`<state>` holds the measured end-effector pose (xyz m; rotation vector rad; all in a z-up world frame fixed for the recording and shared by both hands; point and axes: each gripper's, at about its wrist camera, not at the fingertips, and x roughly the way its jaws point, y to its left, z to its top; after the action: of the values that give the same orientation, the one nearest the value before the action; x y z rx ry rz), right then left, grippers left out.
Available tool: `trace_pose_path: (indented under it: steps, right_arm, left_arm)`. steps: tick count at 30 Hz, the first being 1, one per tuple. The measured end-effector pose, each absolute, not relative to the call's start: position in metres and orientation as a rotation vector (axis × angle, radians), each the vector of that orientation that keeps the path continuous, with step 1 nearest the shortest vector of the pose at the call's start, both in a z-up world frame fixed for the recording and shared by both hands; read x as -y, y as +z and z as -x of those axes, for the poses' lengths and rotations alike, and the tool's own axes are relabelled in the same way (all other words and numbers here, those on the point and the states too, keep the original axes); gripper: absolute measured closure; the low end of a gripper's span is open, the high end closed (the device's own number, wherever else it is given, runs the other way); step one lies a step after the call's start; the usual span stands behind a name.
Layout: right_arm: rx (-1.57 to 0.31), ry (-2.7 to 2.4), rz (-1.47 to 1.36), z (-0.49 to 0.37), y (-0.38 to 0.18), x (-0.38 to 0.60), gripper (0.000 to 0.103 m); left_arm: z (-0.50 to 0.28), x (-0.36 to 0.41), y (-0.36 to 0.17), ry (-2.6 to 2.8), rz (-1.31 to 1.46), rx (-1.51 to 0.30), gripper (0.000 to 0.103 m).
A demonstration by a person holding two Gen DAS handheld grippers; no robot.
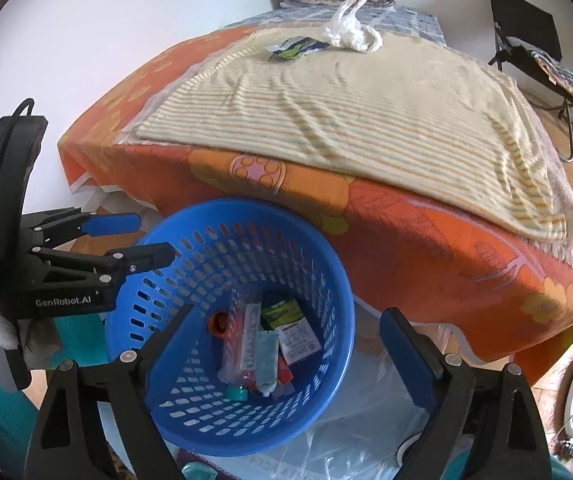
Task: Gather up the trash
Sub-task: 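Withdraw both grippers back toward the snack packet and plastic bag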
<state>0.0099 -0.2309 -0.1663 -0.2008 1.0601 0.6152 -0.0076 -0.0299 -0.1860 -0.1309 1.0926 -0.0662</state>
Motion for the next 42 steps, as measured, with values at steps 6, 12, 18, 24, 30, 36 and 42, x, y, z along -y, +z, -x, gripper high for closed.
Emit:
trace_pose_path:
  steps: [6,12,18,24,30,36,42]
  right_arm:
    - [-1.026,0.602,0.187,-0.016,-0.154,0.232,0.011]
    - [-1.008,0.599,0.168,-0.028,-0.145,0.233,0.011]
    - [-0.967,0.578,0.160,-0.047,-0.127,0.233,0.011]
    - [-0.932,0.531,0.193,-0.075,-0.107,0.228,0.000]
    - [-0.893,0.525,0.148,-0.123,-0.085,0.224,0.000]
    - [-0.893,0.531,0.018,-0.183,-0.067,0.215,0.000]
    - [-0.881,0.522,-0.076,-0.245,-0.056,0.192,0.000]
  left_arm:
    - [-0.006,0.022,-0.176,-0.049,0.152,-1.075,0.035]
    - [-0.025,0.011,-0.164,-0.044,0.194,-1.061,0.035]
    - [-0.051,0.004,-0.149,-0.043,0.180,-1.038,0.035]
    - [-0.088,-0.010,-0.134,-0.033,0.151,-0.999,0.035]
    - [-0.132,-0.029,-0.128,-0.019,0.151,-0.975,0.035]
    - [-0.174,-0.035,-0.128,-0.033,0.145,-0.960,0.034]
    - [-0.211,-0.037,-0.127,-0.049,0.132,-0.928,0.029]
